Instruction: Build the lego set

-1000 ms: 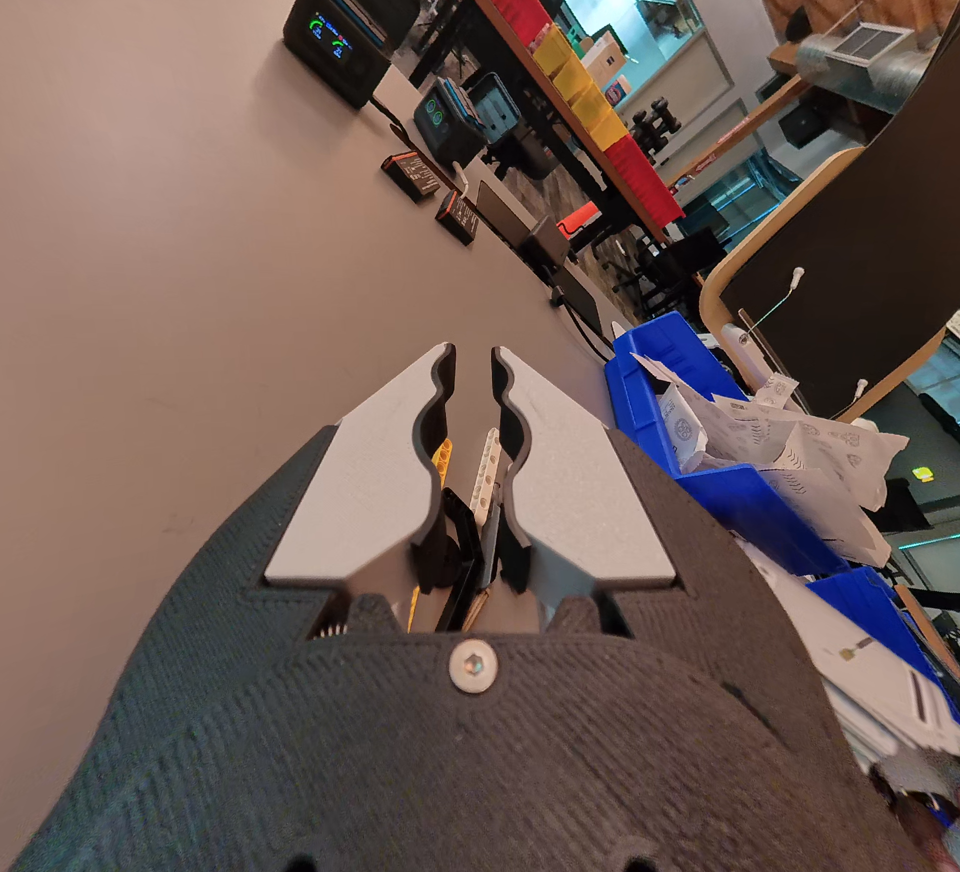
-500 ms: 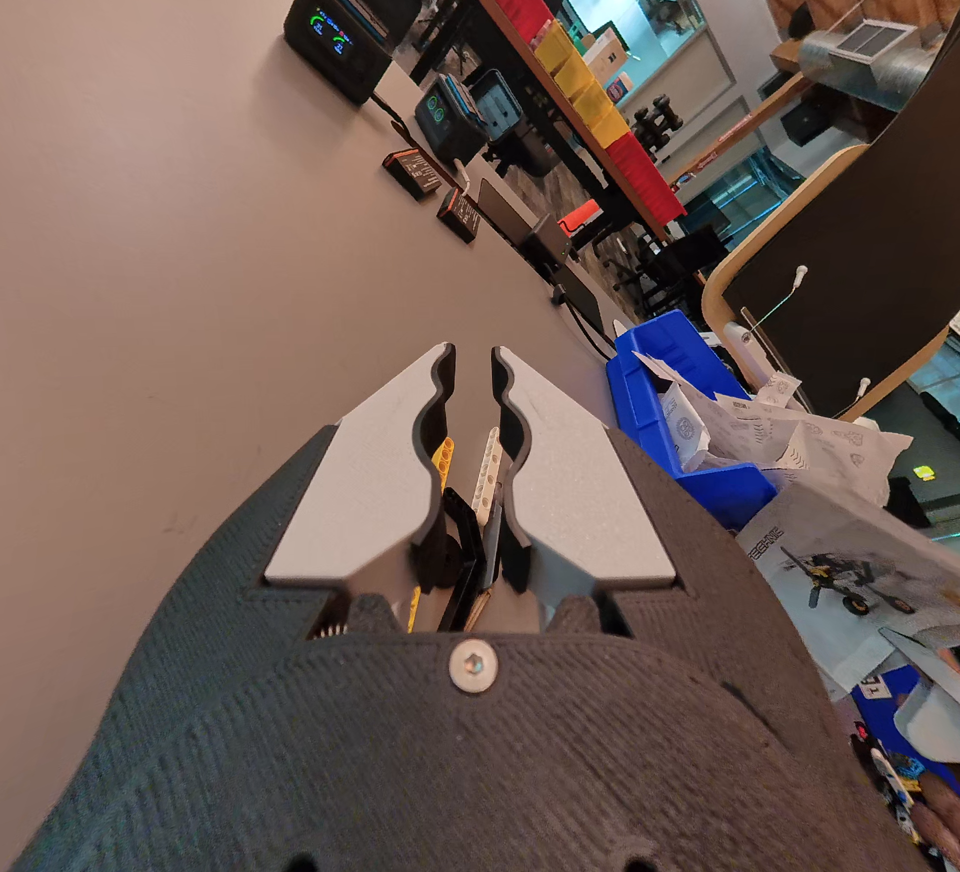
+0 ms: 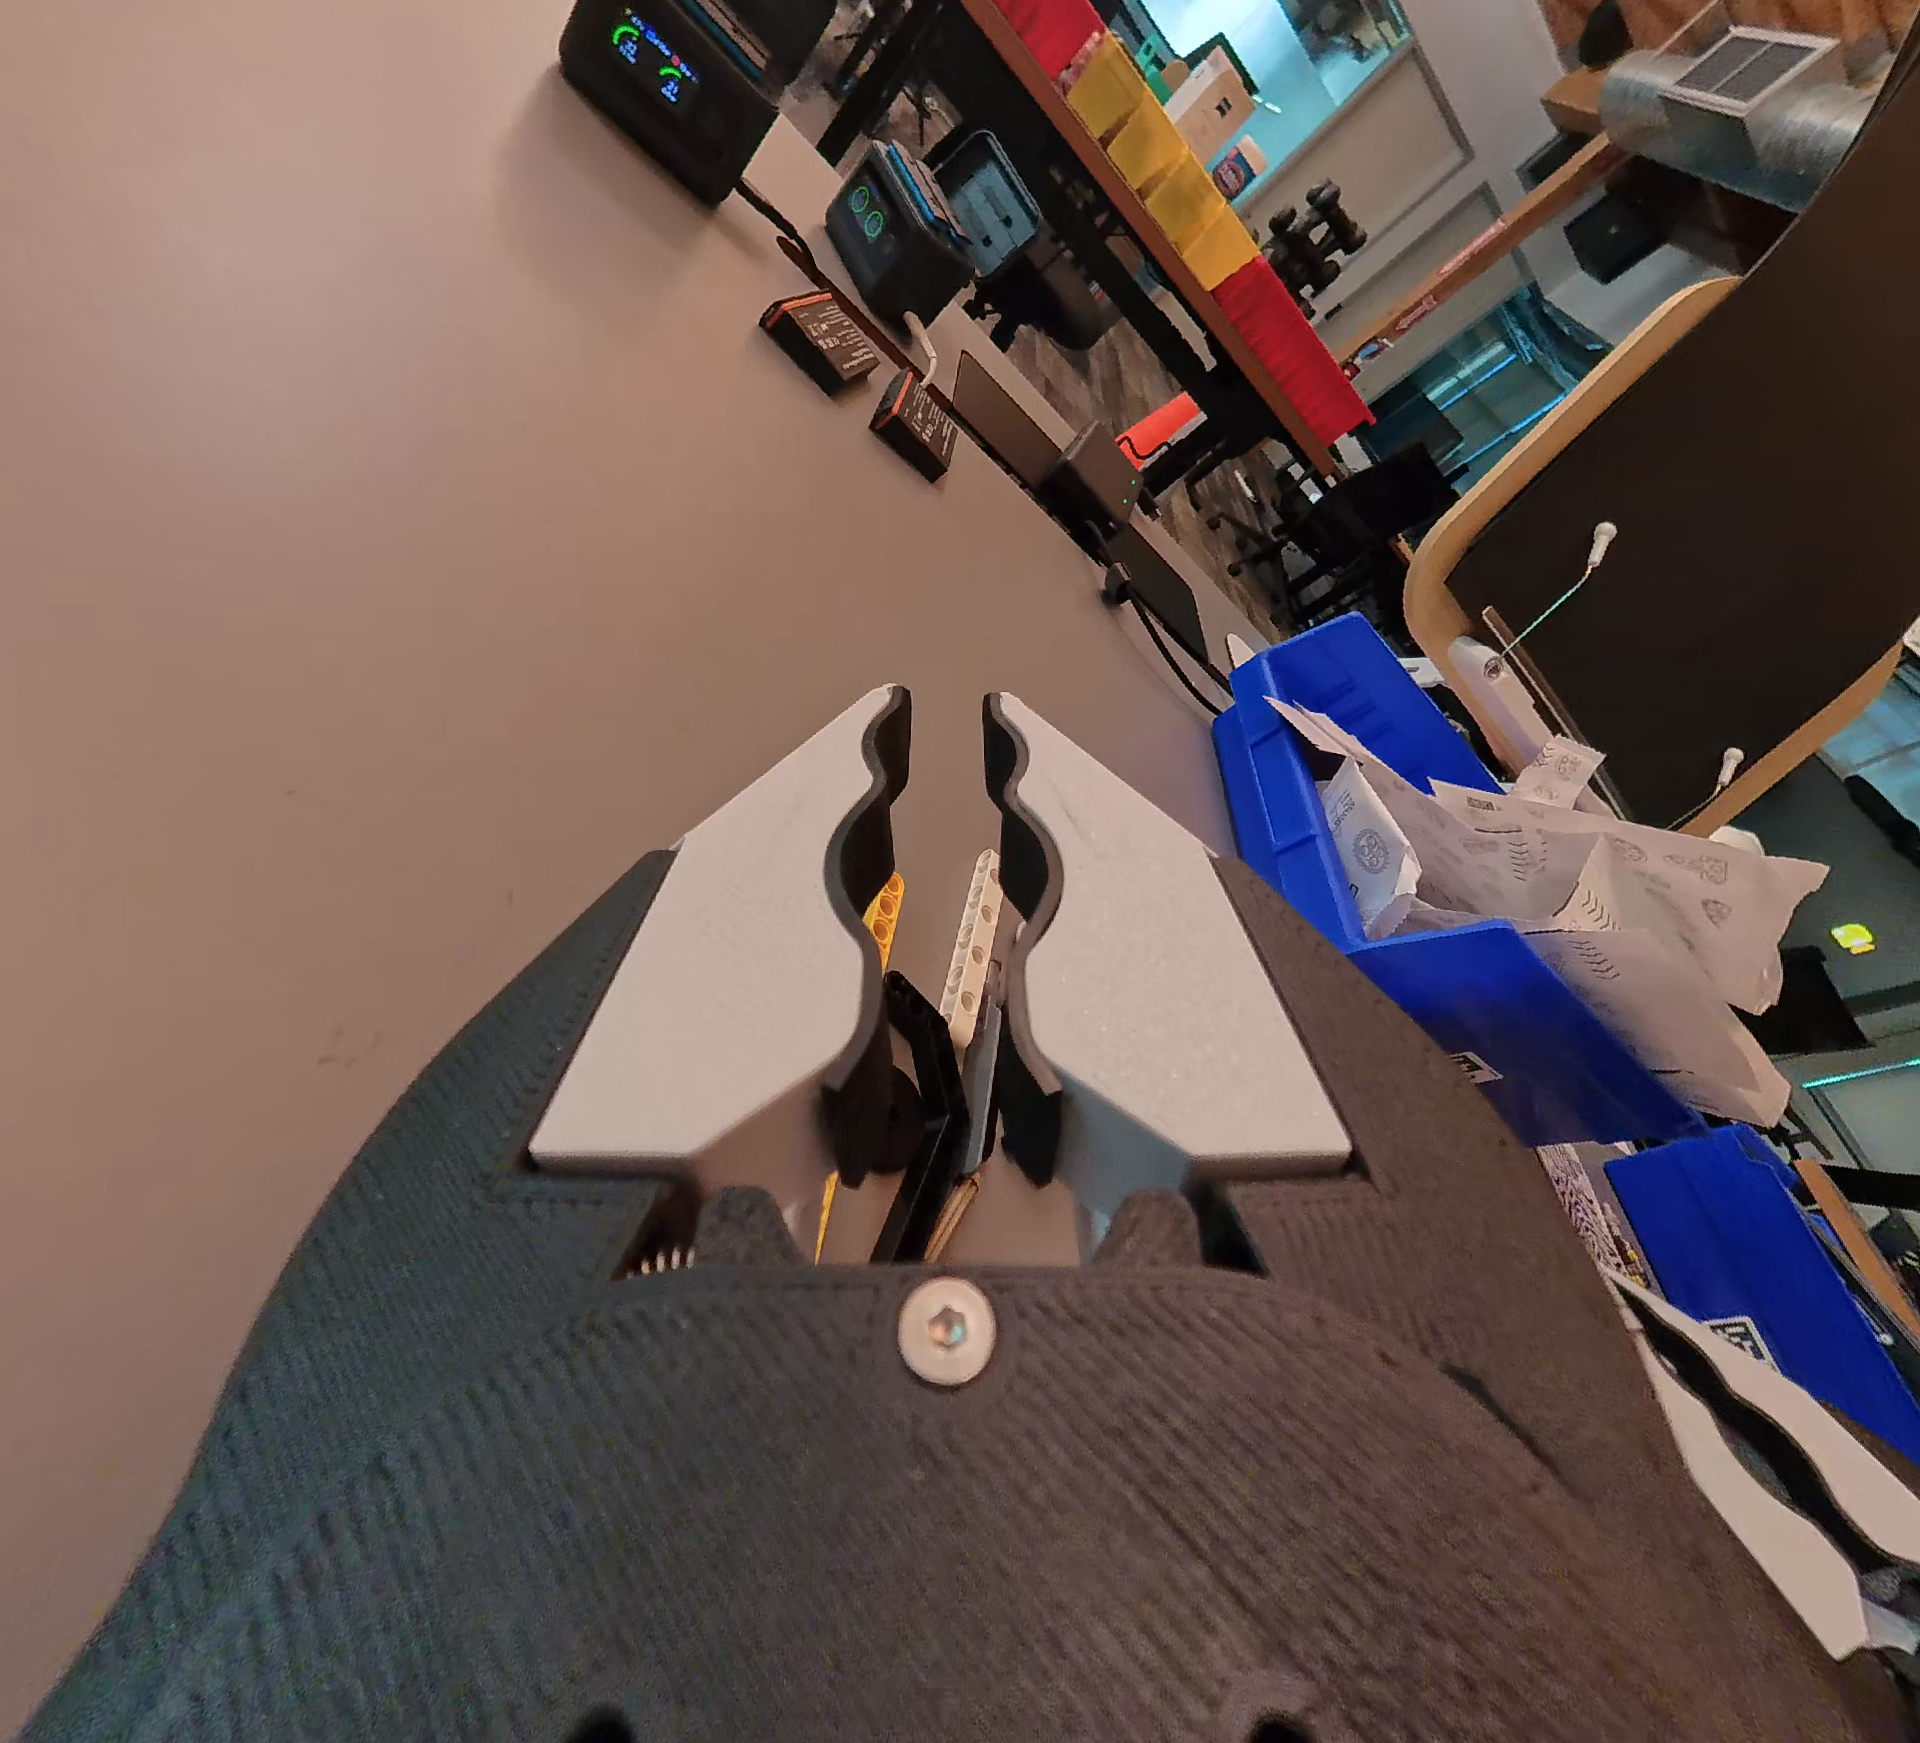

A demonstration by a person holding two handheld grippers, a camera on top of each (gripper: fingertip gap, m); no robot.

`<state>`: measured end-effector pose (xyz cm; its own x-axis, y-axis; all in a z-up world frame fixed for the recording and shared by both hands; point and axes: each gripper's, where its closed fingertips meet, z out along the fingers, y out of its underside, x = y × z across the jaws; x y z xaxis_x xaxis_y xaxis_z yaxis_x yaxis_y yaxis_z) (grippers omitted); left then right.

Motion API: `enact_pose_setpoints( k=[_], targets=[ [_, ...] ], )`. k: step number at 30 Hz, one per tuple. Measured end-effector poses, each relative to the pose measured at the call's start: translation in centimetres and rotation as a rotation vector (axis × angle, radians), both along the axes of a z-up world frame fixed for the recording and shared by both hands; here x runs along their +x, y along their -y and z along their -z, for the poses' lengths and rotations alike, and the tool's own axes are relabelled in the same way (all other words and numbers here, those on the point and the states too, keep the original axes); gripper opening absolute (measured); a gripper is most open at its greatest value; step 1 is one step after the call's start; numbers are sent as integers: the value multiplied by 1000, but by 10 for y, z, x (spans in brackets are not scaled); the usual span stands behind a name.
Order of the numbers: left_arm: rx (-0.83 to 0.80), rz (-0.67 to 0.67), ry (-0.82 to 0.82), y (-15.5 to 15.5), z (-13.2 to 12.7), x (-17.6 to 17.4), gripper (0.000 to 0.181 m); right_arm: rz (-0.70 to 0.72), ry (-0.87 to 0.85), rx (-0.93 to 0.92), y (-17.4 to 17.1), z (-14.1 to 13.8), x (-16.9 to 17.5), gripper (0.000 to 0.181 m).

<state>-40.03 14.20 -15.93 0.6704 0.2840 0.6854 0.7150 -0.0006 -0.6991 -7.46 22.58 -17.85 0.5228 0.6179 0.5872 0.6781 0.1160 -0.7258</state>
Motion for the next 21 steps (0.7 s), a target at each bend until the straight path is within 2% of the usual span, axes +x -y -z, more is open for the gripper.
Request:
enact_pose_setpoints(
  k=[5,15,21],
  targets=[
    [0,0,1,0,0,0,13,-31,34,-25,4,6,-9,6],
    [-4,3,-2,-1,1,1,13,-53,110,-6,18,17,-7,7],
    [-2,4,5,-1,1,1,13,-39,89,-14,22,17,0,9]
  ],
)
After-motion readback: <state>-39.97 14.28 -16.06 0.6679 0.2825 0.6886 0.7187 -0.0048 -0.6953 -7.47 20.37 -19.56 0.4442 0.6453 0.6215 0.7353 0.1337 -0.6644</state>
